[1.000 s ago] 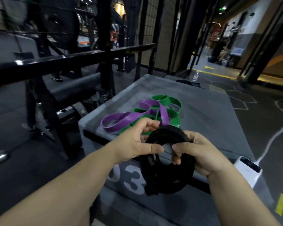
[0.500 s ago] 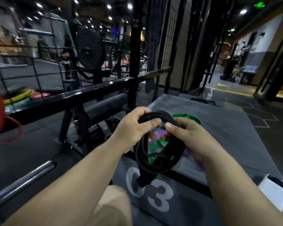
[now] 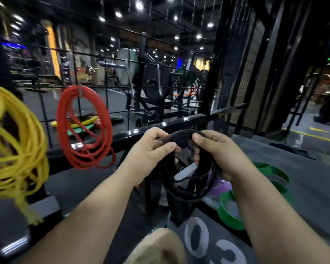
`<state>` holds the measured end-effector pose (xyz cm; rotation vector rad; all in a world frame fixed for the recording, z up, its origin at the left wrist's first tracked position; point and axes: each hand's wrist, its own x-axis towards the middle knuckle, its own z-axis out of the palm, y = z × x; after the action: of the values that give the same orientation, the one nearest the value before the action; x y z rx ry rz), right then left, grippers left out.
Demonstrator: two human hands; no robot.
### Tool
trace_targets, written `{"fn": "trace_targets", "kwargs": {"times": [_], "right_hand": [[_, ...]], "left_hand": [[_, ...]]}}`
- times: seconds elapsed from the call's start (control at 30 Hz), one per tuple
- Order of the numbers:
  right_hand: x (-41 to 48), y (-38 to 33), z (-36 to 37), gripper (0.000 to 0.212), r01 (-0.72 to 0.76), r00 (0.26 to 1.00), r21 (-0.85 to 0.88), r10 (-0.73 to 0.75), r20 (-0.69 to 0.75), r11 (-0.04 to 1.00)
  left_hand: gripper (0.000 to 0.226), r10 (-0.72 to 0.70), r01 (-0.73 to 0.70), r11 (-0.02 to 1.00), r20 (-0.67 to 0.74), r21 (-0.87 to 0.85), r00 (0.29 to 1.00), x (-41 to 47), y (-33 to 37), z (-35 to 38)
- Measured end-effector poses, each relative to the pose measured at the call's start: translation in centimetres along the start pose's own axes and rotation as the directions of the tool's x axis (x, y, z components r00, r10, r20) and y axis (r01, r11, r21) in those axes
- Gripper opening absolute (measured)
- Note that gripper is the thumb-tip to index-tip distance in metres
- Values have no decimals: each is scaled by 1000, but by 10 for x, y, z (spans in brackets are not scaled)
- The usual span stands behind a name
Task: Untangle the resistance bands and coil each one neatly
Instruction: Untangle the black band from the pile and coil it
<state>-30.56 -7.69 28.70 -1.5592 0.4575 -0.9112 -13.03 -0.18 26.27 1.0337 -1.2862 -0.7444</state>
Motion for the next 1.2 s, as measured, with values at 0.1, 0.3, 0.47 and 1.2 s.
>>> {"fn": "trace_targets", "kwargs": {"times": [0.1, 0.3, 0.47, 1.2], "right_hand": [[10, -1, 17, 22, 22, 999, 10, -22, 32, 1000], [29, -9, 54, 26, 52, 987, -27, -47, 154, 998], [39, -28, 72, 19, 48, 925, 1, -44, 377, 999], [135, -64, 182, 36, 256, 963, -450, -187, 193, 855]], "left_hand": [[13, 11, -12, 1000, -37, -19, 999, -8, 7, -12], [21, -40, 54, 993, -137, 104, 990, -22, 11, -32], [21, 141, -108, 988, -381, 107, 914, -29, 40, -49], [28, 414, 157, 783, -692, 602, 591, -19, 92, -110]]}}
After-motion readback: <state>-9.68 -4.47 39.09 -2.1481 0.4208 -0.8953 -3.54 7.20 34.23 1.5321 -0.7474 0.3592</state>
